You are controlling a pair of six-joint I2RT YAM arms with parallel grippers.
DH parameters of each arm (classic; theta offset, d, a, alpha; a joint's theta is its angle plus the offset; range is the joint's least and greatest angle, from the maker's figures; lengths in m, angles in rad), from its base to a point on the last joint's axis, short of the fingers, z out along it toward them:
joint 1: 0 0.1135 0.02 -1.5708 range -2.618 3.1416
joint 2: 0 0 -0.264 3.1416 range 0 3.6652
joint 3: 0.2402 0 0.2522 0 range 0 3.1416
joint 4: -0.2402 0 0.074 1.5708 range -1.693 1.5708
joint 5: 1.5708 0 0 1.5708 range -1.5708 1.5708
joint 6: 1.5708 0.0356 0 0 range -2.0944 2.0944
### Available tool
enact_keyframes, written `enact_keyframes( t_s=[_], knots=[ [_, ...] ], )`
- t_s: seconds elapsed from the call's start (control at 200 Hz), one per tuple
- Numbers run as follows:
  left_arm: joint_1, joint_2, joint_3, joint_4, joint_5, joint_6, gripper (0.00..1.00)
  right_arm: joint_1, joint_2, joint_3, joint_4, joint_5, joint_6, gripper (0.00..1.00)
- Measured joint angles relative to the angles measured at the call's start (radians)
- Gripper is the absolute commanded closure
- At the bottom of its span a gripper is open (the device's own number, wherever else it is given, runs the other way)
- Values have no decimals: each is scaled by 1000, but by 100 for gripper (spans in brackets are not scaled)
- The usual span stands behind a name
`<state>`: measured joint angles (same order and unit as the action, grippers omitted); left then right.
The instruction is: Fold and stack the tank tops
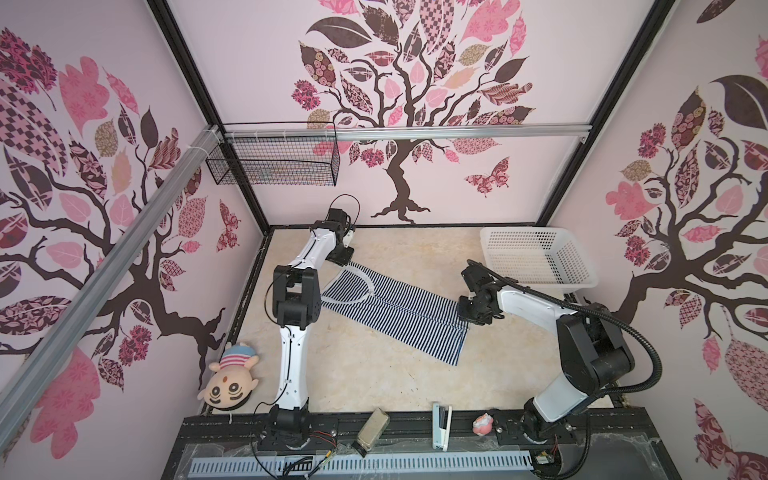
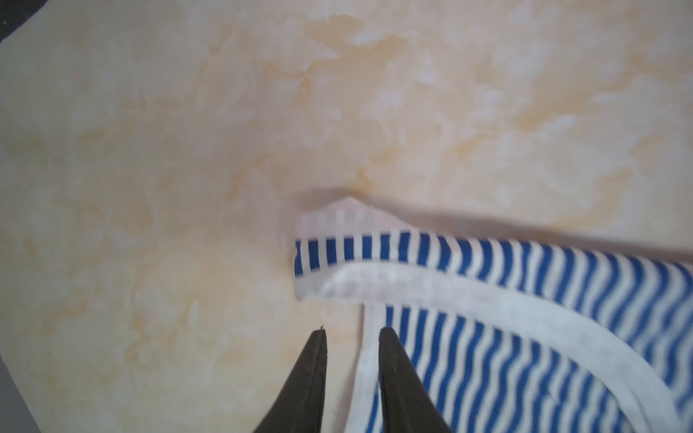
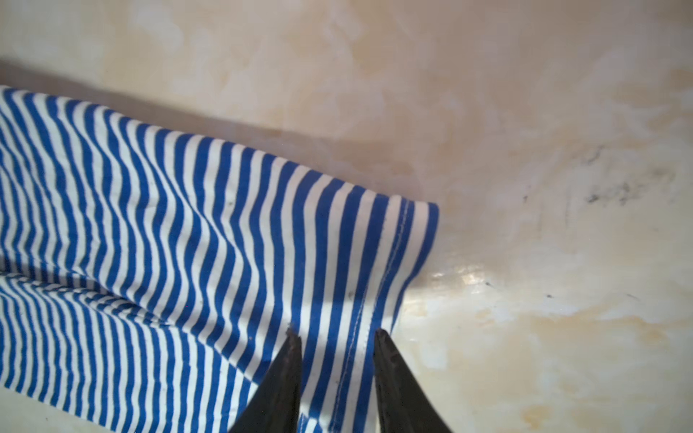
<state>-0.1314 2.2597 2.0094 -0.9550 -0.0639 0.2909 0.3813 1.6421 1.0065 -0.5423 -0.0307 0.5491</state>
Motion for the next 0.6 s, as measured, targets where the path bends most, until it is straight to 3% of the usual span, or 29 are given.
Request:
enact_keyframes(
  t_s=[0.135,0.265,0.45,0.6],
  knots=[
    [-5,-241,-212,31,75,-8,71,0,31,35,9,0,-8,65],
    [-27,-379,-400,63,127,-6,72,0,73,61,9,2,-16,65],
    [-61,-412,-628,81,154,-2,72,0,119,132,8,8,-31,66],
    [-65,-412,-702,94,155,-1,72,0,169,189,12,11,-37,66]
  ],
)
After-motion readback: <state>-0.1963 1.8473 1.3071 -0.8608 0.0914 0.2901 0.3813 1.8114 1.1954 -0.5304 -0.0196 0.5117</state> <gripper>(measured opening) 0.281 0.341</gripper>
